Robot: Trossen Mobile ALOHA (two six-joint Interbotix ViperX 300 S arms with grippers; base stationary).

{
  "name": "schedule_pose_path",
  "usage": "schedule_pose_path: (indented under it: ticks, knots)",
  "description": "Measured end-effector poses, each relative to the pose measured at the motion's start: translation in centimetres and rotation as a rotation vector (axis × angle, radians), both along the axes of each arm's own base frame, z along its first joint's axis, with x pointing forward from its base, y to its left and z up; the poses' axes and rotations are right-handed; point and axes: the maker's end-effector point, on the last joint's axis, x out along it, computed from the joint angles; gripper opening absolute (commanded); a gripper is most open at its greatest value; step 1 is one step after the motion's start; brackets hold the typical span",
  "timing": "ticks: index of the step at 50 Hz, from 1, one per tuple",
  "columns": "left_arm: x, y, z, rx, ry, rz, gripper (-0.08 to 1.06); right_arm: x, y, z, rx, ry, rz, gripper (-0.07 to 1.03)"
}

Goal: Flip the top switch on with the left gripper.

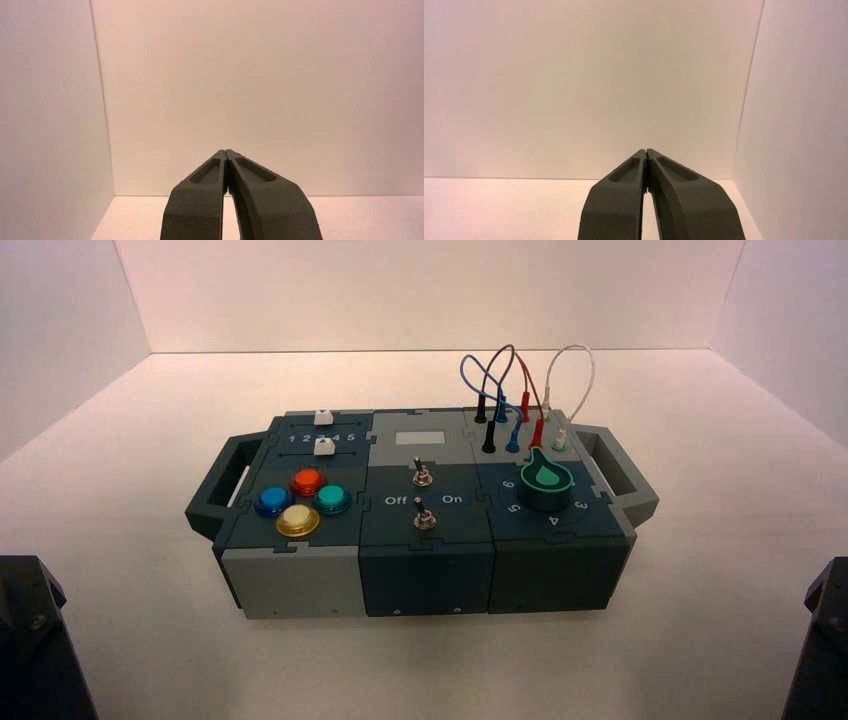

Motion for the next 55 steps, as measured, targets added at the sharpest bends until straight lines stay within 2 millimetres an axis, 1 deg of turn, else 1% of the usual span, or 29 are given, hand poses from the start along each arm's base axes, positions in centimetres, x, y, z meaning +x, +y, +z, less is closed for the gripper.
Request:
schedule_pose_path:
  ticks: [20, 34, 37, 41, 44, 45, 50, 53, 55]
  knots:
    - [-0.2, 0.0, 0.2, 0.0, -0.005, 0.0, -0.03, -0.1, 0.0, 0.3, 0.003, -0.008, 0.0, -0.03]
    - [-0.2, 0.0, 0.2, 0.001, -0.003, -0.001, -0.03, -0.2, 0.0, 0.0, 0.003, 0.005, -0.002, -0.03]
    - [-0.2, 0.0, 0.0, 0.002, 0.006, -0.001, -0.03, -0.2, 0.0, -0.1, 0.006, 0.014, -0.001, -0.03]
    - [-0.1, -0.1, -0.7, -0.003, 0.052, -0.005, -0.03, -0.1, 0.0, -0.6, 0.008, 0.035, 0.001, -0.03]
    - [0.2, -0.7, -1.3, -0.012, 0.103, -0.027, -0.03, -0.1, 0.1, -1.0, 0.017, 0.059, 0.003, -0.03]
    - [0.3, -0.9, -1.5, -0.016, 0.116, -0.034, -0.03, 0.0, 0.2, -1.4, 0.019, 0.08, 0.008, -0.03]
    - [0.7, -2.0, -2.2, -0.028, 0.18, -0.074, -0.03, 0.2, 0.7, -1.9, 0.034, 0.122, 0.023, -0.03]
    - [1.0, -3.1, -2.9, -0.027, 0.258, -0.109, -0.03, 0.4, 1.3, -2.4, 0.043, 0.157, 0.044, -0.03]
    - [1.1, -3.5, -3.0, -0.027, 0.286, -0.123, -0.03, 0.4, 1.8, -2.9, 0.051, 0.19, 0.061, -0.03]
